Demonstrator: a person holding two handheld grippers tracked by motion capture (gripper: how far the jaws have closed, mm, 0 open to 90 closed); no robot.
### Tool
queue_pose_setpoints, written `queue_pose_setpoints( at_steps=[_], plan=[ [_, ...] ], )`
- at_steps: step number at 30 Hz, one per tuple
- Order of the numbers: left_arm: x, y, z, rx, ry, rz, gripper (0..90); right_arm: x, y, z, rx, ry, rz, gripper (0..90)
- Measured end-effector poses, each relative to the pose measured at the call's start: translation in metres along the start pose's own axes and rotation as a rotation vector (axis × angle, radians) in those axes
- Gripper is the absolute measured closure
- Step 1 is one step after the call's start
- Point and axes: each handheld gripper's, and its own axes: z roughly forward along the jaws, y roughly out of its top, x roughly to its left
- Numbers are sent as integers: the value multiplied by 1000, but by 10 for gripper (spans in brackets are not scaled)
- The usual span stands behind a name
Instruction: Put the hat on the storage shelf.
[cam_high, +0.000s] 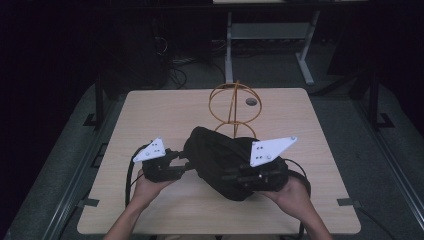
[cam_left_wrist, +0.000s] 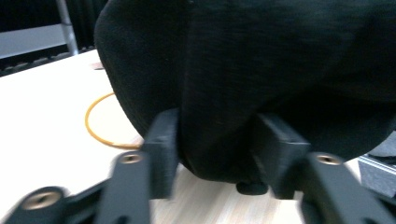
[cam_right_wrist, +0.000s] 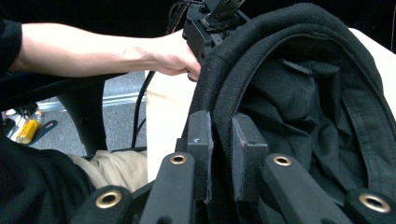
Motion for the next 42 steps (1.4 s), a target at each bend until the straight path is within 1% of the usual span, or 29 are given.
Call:
queue_pose_setpoints(
  at_steps=[3, 5, 7, 10, 15, 20, 22, 25, 29, 32, 34, 37, 42],
  plan=[
    [1, 4, 2, -3, -18, 7, 713, -1, -2, -2, -17, 2, 8, 793],
    [1, 8, 2, -8, -29, 4, 777, -1, -4, -4, -28, 5, 12, 794],
    [2, 11, 2, -2, -33, 9, 811, -1, -5, -6, -38, 2, 20, 794],
    [2, 14, 1, -5, -34, 2, 848, -2, -8, -8, -51, 0, 28, 793],
    [1, 22, -8, -7, -43, -8, 864, -4, -14, -12, -76, 5, 51, 789],
    [-2, 33, -17, 8, -29, 3, 868, -12, -26, -14, -102, 26, 85, 776],
    [-3, 39, -19, 2, -23, -2, 868, -14, -29, -14, -105, 36, 101, 771],
    [-3, 48, -23, -8, -22, -7, 869, -15, -31, -14, -106, 36, 110, 766],
    [-6, 63, -28, -6, -5, 9, 869, -16, -31, -14, -113, 36, 107, 766],
    [-9, 73, -31, -7, 1, 31, 869, -16, -31, -13, -115, 38, 108, 774],
    [-10, 80, -33, -7, 1, 45, 869, -16, -31, -13, -110, 24, 97, 780],
    [-12, 91, -34, 5, 4, 64, 870, -16, -32, -12, -120, 26, 98, 770],
    [-14, 105, -34, 22, 3, 93, 873, -15, -34, -10, -118, 23, 94, 746]
  ],
)
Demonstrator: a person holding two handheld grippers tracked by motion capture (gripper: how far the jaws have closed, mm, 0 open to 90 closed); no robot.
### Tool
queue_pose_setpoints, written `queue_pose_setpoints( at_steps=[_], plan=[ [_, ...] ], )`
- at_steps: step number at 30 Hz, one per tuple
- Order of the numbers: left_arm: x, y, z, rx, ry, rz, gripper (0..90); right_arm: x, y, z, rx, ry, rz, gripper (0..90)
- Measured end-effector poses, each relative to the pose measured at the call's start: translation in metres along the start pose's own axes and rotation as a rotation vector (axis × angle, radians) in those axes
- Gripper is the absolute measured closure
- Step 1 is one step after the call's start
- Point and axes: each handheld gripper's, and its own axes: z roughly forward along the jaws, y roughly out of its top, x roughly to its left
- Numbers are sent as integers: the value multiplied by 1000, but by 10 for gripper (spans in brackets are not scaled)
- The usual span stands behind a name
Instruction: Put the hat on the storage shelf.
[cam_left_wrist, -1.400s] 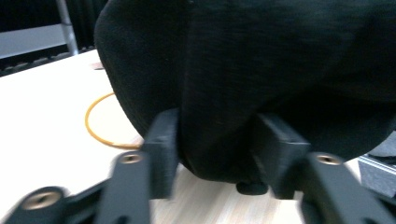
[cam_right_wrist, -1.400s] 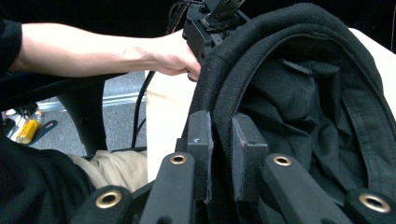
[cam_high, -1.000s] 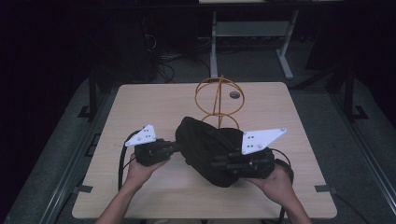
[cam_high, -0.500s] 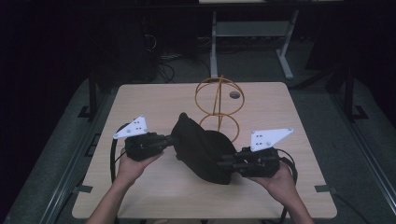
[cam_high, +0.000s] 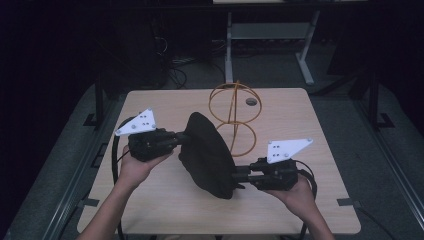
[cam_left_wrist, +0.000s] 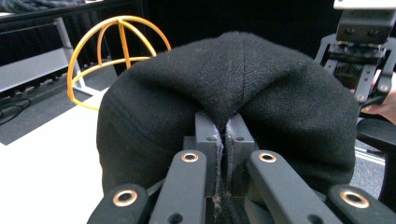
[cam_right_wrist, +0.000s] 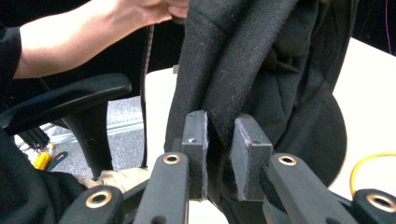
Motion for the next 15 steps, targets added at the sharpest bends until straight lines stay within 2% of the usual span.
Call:
queue_pose_setpoints(
  at_steps=[2, 4, 6, 8, 10, 15],
  plan=[
    [1, 4, -1, 0, 6, 5, 874, -1, -3, 0, -1, -5, 4, 700],
    [3, 8, -3, -3, 11, -8, 873, -3, -7, 0, -4, -6, 28, 587],
    [5, 10, -6, -4, 15, -30, 873, -6, -13, -2, 3, -9, 66, 540],
    [7, 13, -9, 12, 34, -29, 873, -8, -20, -6, 5, -49, 88, 475],
    [9, 17, -11, 24, 42, -31, 873, -10, -28, -12, 14, -94, 98, 443],
    [17, 27, -14, 37, 57, -36, 873, -21, -55, -31, 18, -178, 169, 373]
  ],
)
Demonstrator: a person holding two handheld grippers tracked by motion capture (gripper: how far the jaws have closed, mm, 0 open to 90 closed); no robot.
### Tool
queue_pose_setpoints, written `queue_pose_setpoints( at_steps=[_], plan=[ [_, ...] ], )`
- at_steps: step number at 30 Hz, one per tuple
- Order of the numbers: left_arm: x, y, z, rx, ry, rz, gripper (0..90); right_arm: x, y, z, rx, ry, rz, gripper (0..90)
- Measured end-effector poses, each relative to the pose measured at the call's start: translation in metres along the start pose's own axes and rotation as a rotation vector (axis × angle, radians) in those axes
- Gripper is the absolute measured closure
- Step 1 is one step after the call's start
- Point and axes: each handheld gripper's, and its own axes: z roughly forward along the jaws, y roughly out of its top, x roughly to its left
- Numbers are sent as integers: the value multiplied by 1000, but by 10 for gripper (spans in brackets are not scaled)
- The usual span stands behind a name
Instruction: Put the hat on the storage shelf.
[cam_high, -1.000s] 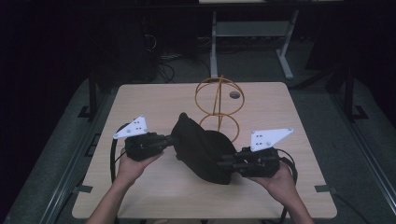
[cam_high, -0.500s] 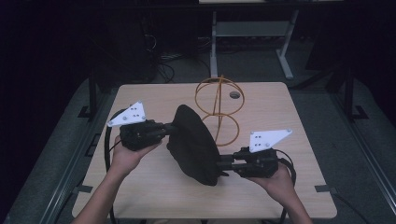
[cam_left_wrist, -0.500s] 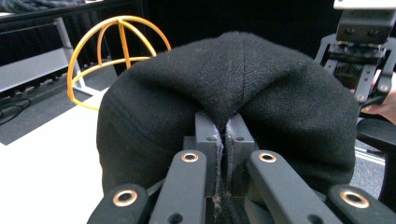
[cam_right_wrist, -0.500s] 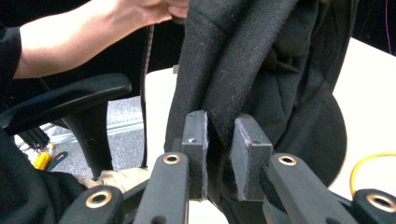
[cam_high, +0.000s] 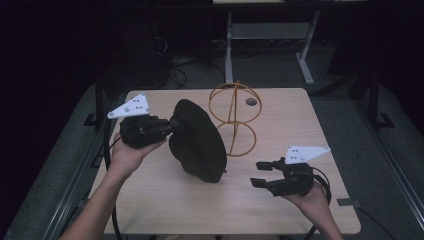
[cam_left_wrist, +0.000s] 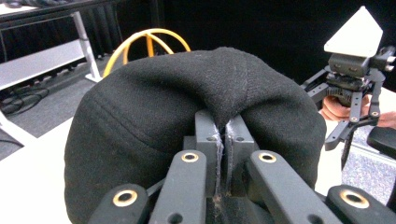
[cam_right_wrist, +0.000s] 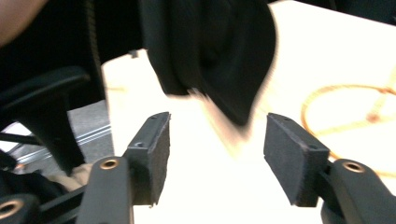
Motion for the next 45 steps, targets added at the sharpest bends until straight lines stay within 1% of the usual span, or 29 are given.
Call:
queue_pose_setpoints(
  at_steps=[2, 3, 5, 11, 13, 15, 17, 20, 26, 30, 33, 37, 39, 41, 43, 45],
  plan=[
    [3, 4, 0, 1, 2, -5, 873, -8, -10, -7, 0, -20, 37, 368],
    [5, 7, 1, 3, 3, -5, 873, -12, -14, -10, -7, -30, 48, 367],
    [8, 10, 2, 2, 3, -10, 873, -17, -21, -16, -1, -62, 68, 360],
    [16, 22, 6, 18, 13, -10, 872, -33, -32, -26, -2, -116, 105, 352],
    [18, 26, 8, 24, 15, -6, 873, -36, -35, -27, -6, -118, 117, 351],
    [20, 29, 10, 28, 18, -6, 873, -38, -36, -28, 0, -123, 119, 349],
    [21, 34, 11, 36, 32, 3, 873, -39, -36, -28, -1, -125, 117, 345],
    [24, 40, 13, 43, 36, 9, 873, -39, -36, -28, -7, -136, 113, 337],
    [31, 56, 14, 21, 35, 0, 873, -43, -39, -31, -12, -166, 107, 322],
    [35, 66, 15, 9, 38, -6, 873, -48, -42, -34, -24, -181, 127, 310],
    [38, 76, 17, 9, 40, 3, 873, -51, -44, -38, -31, -195, 136, 302],
    [42, 91, 25, 14, 49, 11, 873, -53, -46, -42, -46, -206, 147, 302],
    [45, 97, 30, 21, 54, 16, 872, -54, -47, -43, -48, -210, 145, 302],
    [50, 102, 36, 21, 41, -2, 873, -55, -47, -45, -53, -210, 148, 302],
    [53, 108, 43, 27, 41, -6, 872, -56, -47, -46, -60, -208, 150, 302],
    [55, 114, 49, 21, 33, -11, 872, -57, -48, -47, -66, -209, 151, 302]
  ],
)
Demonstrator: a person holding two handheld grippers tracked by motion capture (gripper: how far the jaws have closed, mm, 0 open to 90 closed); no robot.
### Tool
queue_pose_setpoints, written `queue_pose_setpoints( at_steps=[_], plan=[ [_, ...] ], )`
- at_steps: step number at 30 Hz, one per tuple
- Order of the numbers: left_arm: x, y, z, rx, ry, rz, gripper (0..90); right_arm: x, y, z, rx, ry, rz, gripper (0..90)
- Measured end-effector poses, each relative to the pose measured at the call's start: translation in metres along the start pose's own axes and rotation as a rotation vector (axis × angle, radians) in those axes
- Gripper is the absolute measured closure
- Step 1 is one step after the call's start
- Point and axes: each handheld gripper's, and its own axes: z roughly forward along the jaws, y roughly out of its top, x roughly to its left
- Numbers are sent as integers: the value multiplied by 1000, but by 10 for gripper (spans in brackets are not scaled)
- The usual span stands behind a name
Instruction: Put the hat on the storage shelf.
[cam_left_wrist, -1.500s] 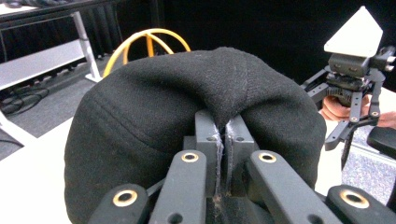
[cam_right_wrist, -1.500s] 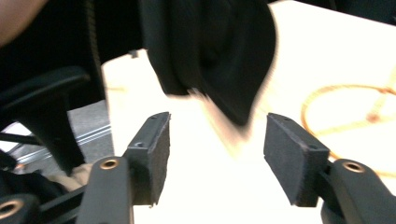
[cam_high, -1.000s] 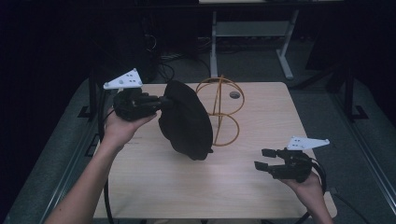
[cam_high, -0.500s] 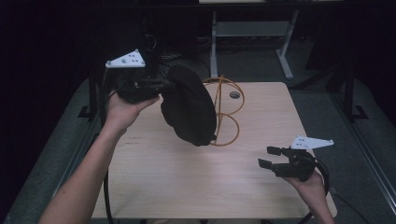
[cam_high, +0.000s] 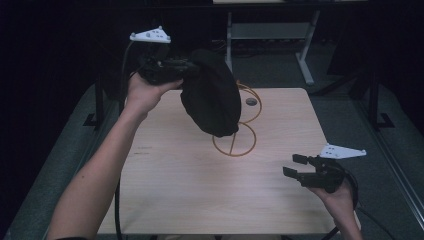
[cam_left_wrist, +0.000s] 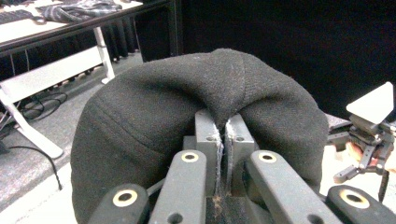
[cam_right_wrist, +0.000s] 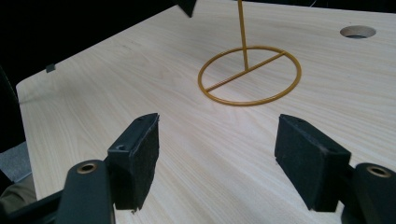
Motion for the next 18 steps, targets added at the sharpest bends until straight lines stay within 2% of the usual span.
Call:
queue_pose_setpoints(
  at_steps=[7, 12, 18],
  plan=[
    [2, 22, 29, 2, -23, -10, 872, -4, -2, -6, -27, -4, 22, 313],
    [1, 27, 55, 45, -15, -17, 872, -6, -4, -7, -43, 3, 28, 314],
    [3, 32, 77, 81, -16, -28, 872, -7, -5, -5, -35, 8, 26, 313]
  ],
)
